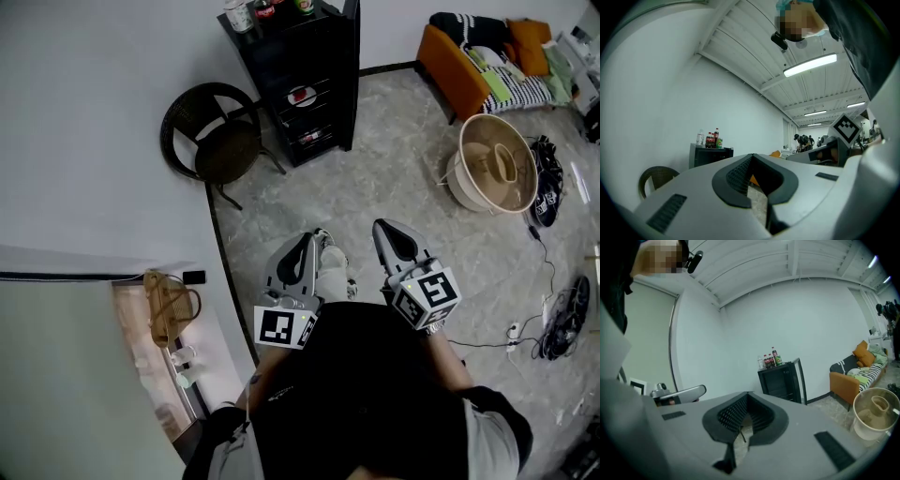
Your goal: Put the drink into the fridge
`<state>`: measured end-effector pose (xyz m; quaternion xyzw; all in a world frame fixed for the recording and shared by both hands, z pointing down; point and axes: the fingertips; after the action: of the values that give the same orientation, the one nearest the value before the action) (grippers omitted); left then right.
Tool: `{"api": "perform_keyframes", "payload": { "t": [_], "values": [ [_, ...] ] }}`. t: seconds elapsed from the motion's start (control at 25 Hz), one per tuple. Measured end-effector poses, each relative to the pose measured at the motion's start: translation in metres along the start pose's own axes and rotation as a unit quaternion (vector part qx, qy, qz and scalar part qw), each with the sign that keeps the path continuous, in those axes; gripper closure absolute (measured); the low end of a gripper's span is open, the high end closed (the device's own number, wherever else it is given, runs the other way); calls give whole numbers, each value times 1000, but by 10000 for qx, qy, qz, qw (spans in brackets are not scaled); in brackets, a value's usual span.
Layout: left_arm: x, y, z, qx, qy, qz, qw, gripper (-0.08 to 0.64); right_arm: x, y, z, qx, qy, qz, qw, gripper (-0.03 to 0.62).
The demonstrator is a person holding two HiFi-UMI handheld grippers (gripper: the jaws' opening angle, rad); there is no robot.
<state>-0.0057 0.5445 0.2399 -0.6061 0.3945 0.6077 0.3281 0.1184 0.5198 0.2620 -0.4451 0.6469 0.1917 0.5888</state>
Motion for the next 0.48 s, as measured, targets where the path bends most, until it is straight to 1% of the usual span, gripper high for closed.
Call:
{"api": "perform_keyframes", "payload": {
  "t": [0.24,0.48],
  "values": [
    [-1,21,-42,2,23,87,10000,551,5,-20,-27,-35,208,0,9998,578],
    [7,48,-90,120,-112,187,9997,551,21,-51,-65,-27,194,66,9998,578]
  ]
}}
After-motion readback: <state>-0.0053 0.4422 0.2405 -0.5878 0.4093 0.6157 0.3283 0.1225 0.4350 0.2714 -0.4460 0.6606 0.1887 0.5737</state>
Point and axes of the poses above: the fingertips, and each gripper's own axes: z backward along the fingers, y to its left, x out of its top, and after that the axes turned 4 degrees about y, right-handed
